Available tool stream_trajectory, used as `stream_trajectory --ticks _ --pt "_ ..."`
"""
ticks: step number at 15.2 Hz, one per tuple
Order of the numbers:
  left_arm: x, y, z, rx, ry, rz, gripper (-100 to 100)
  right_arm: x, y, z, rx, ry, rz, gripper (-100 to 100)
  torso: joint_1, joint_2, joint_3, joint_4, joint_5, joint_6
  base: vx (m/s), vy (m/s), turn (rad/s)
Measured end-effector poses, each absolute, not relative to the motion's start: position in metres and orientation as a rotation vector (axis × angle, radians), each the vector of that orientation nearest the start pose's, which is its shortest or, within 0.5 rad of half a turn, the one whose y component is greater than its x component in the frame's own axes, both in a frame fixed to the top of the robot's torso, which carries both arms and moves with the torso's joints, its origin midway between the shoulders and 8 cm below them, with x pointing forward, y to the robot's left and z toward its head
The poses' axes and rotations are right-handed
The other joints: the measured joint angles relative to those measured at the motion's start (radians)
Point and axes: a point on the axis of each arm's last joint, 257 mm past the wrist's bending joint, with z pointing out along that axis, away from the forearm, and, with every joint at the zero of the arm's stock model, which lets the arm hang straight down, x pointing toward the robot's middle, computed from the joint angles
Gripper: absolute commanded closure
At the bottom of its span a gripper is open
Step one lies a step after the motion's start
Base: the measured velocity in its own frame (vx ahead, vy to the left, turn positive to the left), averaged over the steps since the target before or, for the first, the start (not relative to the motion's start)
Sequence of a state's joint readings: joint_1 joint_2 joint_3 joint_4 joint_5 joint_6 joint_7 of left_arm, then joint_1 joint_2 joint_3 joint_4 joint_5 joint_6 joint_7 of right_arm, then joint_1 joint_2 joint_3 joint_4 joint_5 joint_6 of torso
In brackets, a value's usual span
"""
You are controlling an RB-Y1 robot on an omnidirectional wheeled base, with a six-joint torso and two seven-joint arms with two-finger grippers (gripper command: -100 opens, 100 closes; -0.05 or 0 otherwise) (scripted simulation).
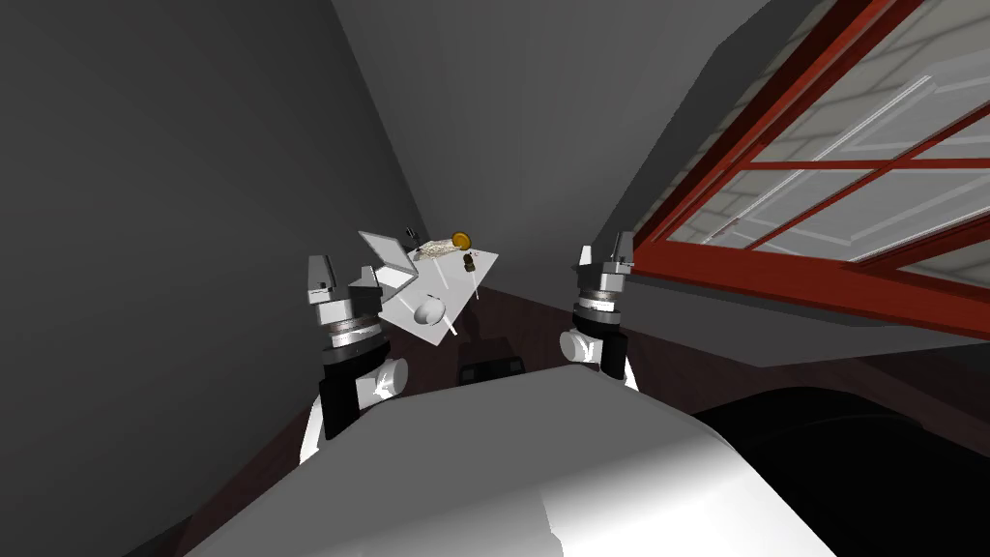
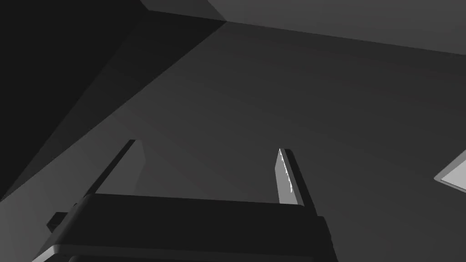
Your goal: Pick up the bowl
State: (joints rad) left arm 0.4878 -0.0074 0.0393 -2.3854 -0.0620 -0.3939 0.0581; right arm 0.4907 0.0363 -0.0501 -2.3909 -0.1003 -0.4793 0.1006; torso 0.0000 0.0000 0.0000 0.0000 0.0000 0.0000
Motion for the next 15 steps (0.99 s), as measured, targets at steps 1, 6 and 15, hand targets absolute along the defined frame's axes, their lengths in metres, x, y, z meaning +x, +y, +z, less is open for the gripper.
stream_trajectory --ticks 1,6,15 --pt "0.340 0.282 0.054 -0.631 0.627 -1.278 -100 0.317 -0.304 0.072 0.622 0.478 1.246 0 0.000 0.000 0.000 0.000 0.000 0.000 0.011 -0.006 -0.023" --pt "0.351 0.280 0.038 -0.626 0.733 -1.252 -100 0.317 -0.304 0.072 0.622 0.478 1.246 0 0.000 -0.002 -0.001 0.000 0.000 0.000 0.019 -0.008 -0.024" --pt "0.378 0.308 -0.023 -0.748 0.932 -1.141 -100 0.317 -0.304 0.072 0.622 0.478 1.246 0 -0.001 -0.003 -0.002 -0.001 0.000 0.000 0.034 -0.013 -0.040"
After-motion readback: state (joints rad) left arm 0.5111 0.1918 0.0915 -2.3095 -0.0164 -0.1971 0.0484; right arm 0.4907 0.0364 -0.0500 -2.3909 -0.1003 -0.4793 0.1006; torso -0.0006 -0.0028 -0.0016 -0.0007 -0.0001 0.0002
